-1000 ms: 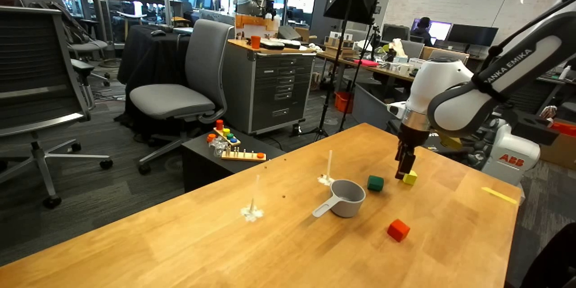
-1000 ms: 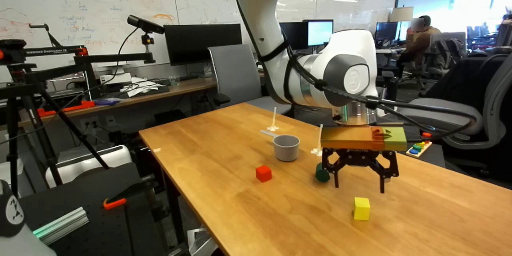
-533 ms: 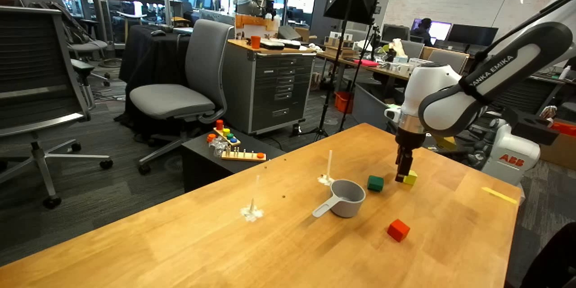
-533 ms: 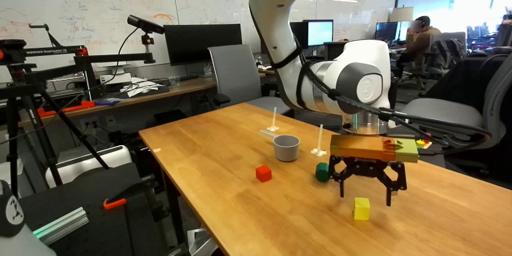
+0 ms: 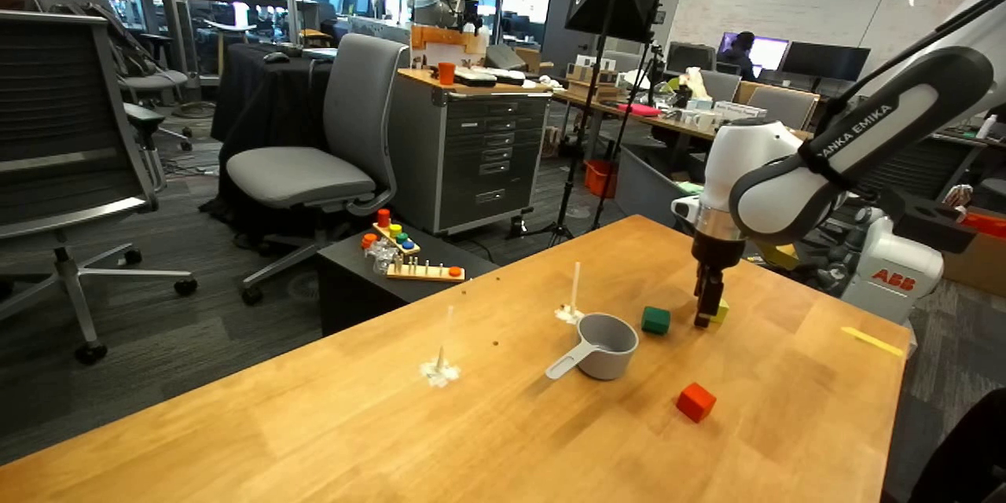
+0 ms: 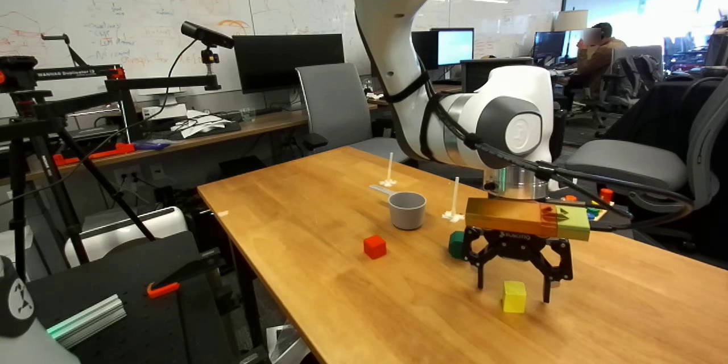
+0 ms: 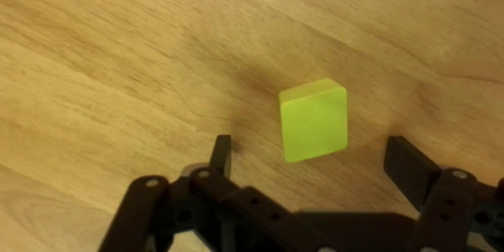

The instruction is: Place the blocks inside the grey measuring cup

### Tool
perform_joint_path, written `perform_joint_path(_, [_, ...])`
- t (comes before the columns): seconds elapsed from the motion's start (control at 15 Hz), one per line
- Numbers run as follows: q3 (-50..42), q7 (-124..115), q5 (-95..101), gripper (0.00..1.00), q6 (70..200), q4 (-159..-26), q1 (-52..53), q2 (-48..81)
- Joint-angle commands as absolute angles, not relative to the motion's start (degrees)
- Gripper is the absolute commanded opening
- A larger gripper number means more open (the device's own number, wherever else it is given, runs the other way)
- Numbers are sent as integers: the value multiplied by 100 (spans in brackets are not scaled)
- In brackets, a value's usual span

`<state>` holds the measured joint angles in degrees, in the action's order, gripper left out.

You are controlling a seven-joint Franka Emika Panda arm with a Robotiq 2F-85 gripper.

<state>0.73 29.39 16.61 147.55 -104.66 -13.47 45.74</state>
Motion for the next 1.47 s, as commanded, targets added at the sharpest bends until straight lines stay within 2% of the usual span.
perform_joint_path(0.0, [11,2930,1604,100,14617,-10495,-1280,4497])
perform_joint_path(0.07, [3,2917,1601,100,14621,-10508,-1282,4493])
perform_joint_path(0.13, [-4,2910,1605,94,14640,-10521,-1283,4490])
perform_joint_path(0.2, [-6,2922,1609,73,14667,-10545,-1294,4479])
perform_joint_path(0.33, [-16,2912,1606,70,14655,-10555,-1295,4468])
perform_joint_path(0.8, [-120,2789,1636,14,14626,-10622,-1245,4376])
perform_joint_path(1.0, [-210,2632,1658,8,14580,-10629,-1182,4350])
perform_joint_path(1.4, [-299,2298,1654,8,14496,-10632,-1037,4303])
